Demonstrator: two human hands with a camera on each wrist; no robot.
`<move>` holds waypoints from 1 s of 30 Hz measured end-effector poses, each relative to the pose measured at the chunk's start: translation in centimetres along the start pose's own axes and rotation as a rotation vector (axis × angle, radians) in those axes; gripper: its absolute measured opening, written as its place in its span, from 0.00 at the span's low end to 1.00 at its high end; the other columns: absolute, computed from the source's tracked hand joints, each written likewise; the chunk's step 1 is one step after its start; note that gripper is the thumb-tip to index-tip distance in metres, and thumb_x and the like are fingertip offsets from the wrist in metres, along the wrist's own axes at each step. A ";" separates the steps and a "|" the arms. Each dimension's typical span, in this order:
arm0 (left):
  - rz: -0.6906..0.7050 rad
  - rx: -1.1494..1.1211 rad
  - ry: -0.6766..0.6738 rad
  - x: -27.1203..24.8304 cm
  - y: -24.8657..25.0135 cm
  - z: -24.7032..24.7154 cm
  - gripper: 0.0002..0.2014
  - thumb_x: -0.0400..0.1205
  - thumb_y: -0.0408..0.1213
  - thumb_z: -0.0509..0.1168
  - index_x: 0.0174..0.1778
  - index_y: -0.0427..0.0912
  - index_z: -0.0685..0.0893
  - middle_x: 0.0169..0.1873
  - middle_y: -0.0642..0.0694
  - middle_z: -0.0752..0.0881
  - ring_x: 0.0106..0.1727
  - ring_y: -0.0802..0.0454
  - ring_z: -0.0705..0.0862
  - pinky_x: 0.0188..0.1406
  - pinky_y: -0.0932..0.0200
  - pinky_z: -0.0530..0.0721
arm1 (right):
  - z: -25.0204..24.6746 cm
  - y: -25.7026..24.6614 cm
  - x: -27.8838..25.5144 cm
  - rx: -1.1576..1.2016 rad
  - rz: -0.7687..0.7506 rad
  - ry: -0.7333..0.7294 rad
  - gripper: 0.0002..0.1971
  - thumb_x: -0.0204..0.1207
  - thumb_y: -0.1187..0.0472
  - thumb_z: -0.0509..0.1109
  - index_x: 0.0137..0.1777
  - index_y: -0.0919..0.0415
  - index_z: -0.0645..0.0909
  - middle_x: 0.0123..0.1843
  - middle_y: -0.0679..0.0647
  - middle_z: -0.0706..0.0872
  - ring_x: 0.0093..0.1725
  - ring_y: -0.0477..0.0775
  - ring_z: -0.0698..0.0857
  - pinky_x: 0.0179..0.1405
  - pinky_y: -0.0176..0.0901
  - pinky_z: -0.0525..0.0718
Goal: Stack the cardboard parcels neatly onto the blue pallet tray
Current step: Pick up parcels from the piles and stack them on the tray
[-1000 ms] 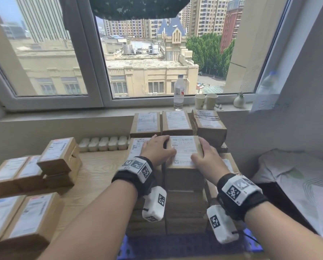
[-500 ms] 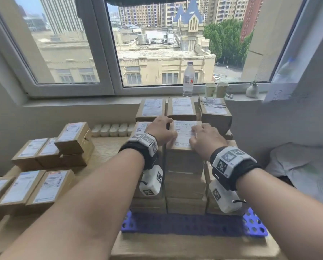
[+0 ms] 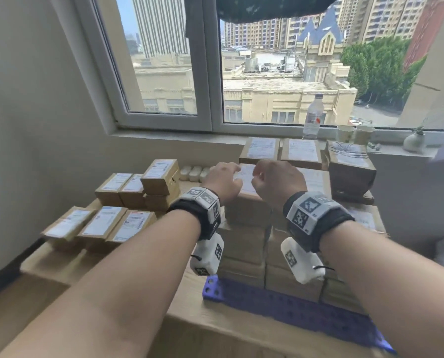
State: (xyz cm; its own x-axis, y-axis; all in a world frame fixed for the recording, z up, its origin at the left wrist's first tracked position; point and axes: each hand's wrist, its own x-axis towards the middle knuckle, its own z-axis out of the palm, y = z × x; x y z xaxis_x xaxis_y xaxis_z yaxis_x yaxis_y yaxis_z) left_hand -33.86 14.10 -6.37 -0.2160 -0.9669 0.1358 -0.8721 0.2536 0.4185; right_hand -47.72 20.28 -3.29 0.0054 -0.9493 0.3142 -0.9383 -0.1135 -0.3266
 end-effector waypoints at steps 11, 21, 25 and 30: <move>-0.199 -0.078 0.014 -3.4 -13.6 -4.5 0.19 0.85 0.41 0.56 0.71 0.46 0.78 0.71 0.40 0.79 0.70 0.40 0.77 0.71 0.45 0.75 | 8.5 -12.2 2.0 0.010 -0.094 -0.145 0.11 0.78 0.53 0.60 0.48 0.52 0.85 0.48 0.51 0.88 0.44 0.55 0.80 0.40 0.43 0.74; -0.265 -0.114 -0.025 -4.6 -28.1 -8.5 0.20 0.85 0.43 0.58 0.73 0.47 0.77 0.72 0.46 0.79 0.73 0.46 0.76 0.73 0.45 0.75 | 17.8 -21.7 5.0 0.116 0.094 -0.225 0.12 0.78 0.55 0.61 0.48 0.51 0.87 0.48 0.49 0.89 0.48 0.53 0.85 0.49 0.48 0.85; -0.255 -0.126 -0.041 -3.9 -32.5 -9.4 0.21 0.84 0.44 0.59 0.74 0.47 0.77 0.73 0.47 0.79 0.73 0.47 0.76 0.73 0.46 0.75 | 20.5 -24.1 5.8 0.105 0.149 -0.237 0.11 0.78 0.54 0.62 0.49 0.51 0.86 0.49 0.50 0.88 0.49 0.55 0.84 0.49 0.49 0.85; -0.257 -0.173 -0.072 -2.5 -36.1 -9.2 0.19 0.85 0.43 0.59 0.73 0.46 0.77 0.72 0.46 0.79 0.72 0.47 0.77 0.72 0.48 0.76 | 22.7 -26.5 7.4 0.100 0.190 -0.233 0.11 0.79 0.54 0.61 0.49 0.50 0.86 0.48 0.49 0.88 0.47 0.53 0.84 0.48 0.48 0.84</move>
State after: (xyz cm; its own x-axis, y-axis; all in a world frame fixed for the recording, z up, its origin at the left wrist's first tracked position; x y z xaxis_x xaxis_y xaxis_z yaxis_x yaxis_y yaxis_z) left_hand 2.19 7.59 -13.58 -0.0337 -0.9979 -0.0555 -0.8159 -0.0045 0.5781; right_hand -14.99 9.64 -12.56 -0.0766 -0.9966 0.0302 -0.8915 0.0549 -0.4498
